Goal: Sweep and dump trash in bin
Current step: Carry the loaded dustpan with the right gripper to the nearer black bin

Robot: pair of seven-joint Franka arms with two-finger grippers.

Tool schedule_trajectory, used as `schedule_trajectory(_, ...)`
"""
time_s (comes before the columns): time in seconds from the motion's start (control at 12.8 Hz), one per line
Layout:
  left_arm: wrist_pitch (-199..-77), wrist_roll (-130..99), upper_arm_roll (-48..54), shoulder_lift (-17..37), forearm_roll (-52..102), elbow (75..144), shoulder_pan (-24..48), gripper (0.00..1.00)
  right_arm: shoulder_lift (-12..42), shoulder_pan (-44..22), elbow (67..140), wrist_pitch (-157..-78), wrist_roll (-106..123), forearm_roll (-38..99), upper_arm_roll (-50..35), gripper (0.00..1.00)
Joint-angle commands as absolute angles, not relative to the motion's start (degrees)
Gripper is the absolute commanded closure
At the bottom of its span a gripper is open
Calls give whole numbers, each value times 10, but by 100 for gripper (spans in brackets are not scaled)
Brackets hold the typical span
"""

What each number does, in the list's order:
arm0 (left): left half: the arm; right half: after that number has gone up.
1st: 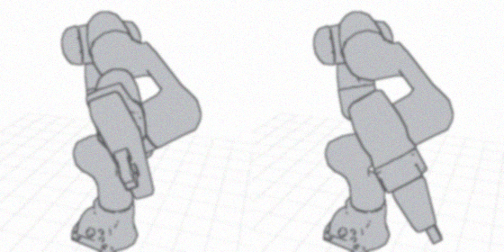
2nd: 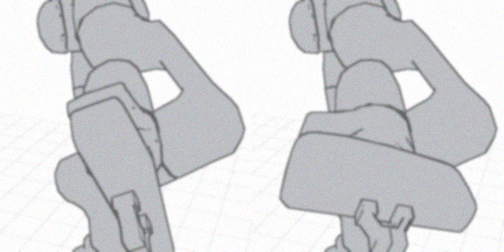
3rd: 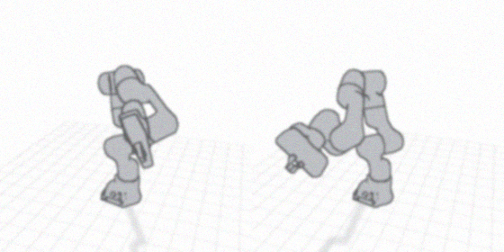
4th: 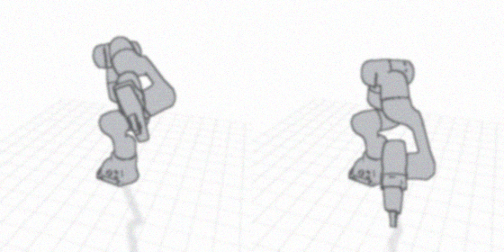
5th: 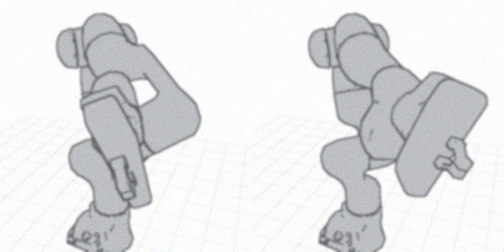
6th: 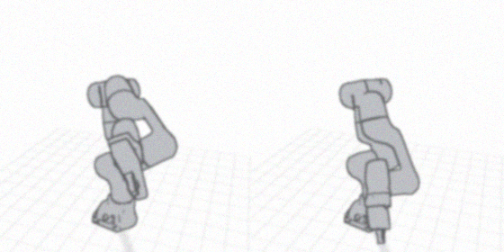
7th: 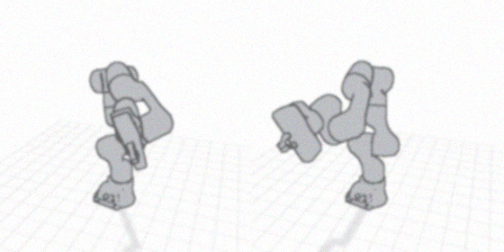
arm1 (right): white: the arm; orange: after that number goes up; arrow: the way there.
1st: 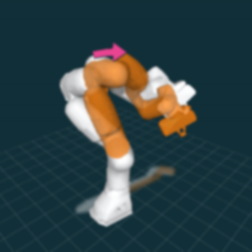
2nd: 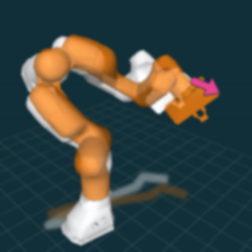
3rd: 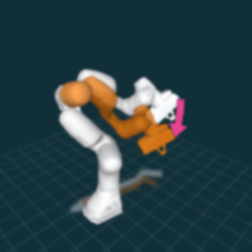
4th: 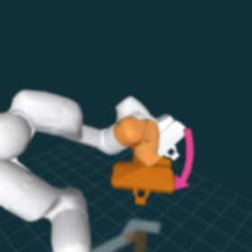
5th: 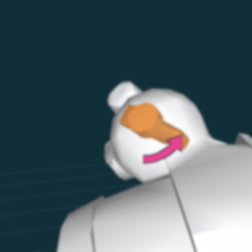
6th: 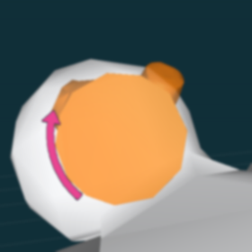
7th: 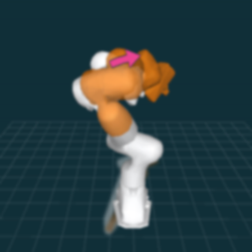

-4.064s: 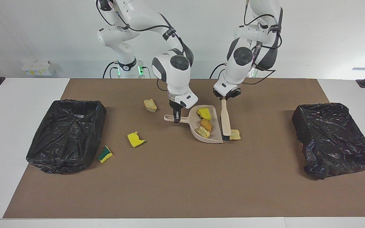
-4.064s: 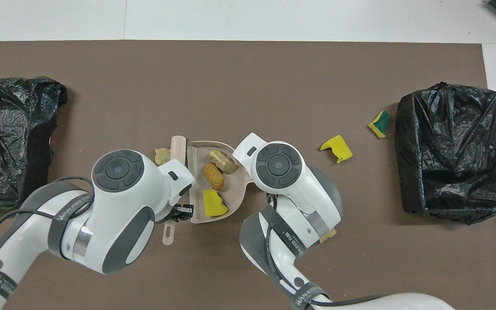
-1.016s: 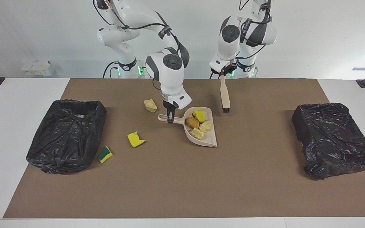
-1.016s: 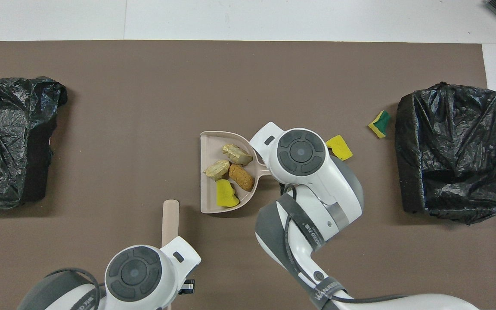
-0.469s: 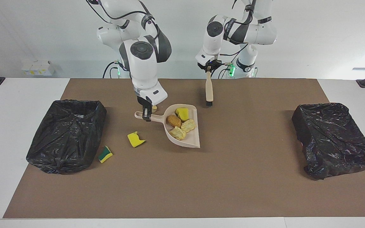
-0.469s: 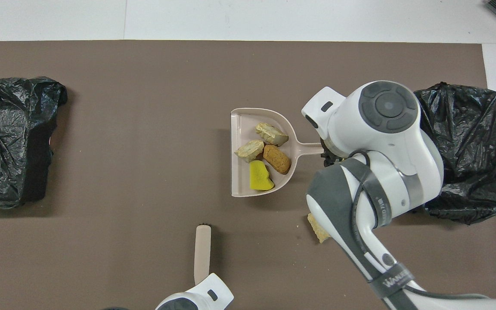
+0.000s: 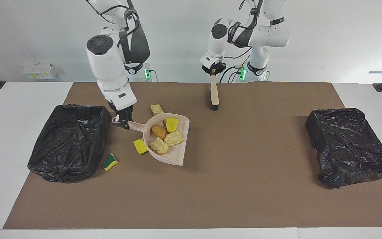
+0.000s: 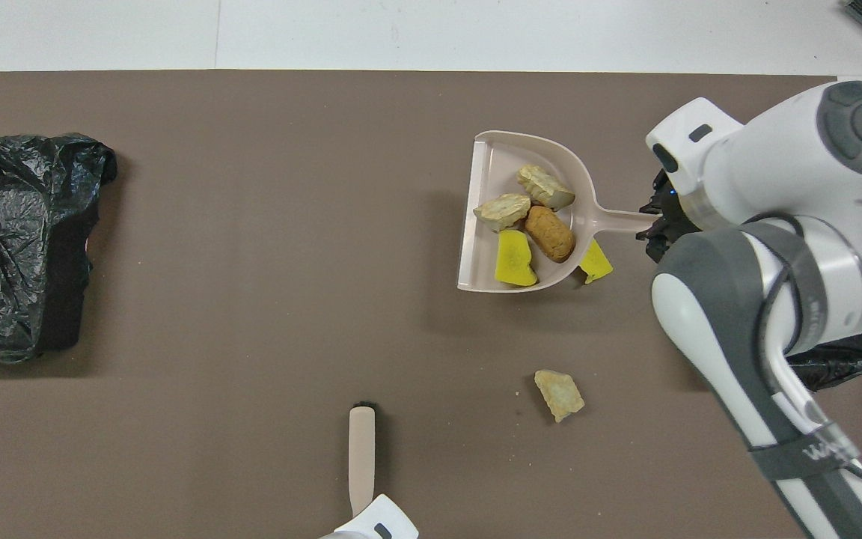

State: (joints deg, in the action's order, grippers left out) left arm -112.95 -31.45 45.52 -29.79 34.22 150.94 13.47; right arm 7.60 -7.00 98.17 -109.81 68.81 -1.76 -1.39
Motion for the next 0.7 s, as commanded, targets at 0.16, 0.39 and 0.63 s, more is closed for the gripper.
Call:
schedule_trajectory(0.16, -1142, -344, 451, -316, 381, 1528, 145, 100, 67, 23, 939, -1039, 791, 12, -15, 100)
schedule_trajectory(0.39, -1136, -346, 449, -312, 381, 1527, 141, 86, 67, 98, 938, -1029, 849, 7, -15, 100)
schedule_trajectory(0.63, -1128, -343, 447, -309, 384, 1527, 135, 76, 65, 153, 938, -1029, 871, -6, -8, 100)
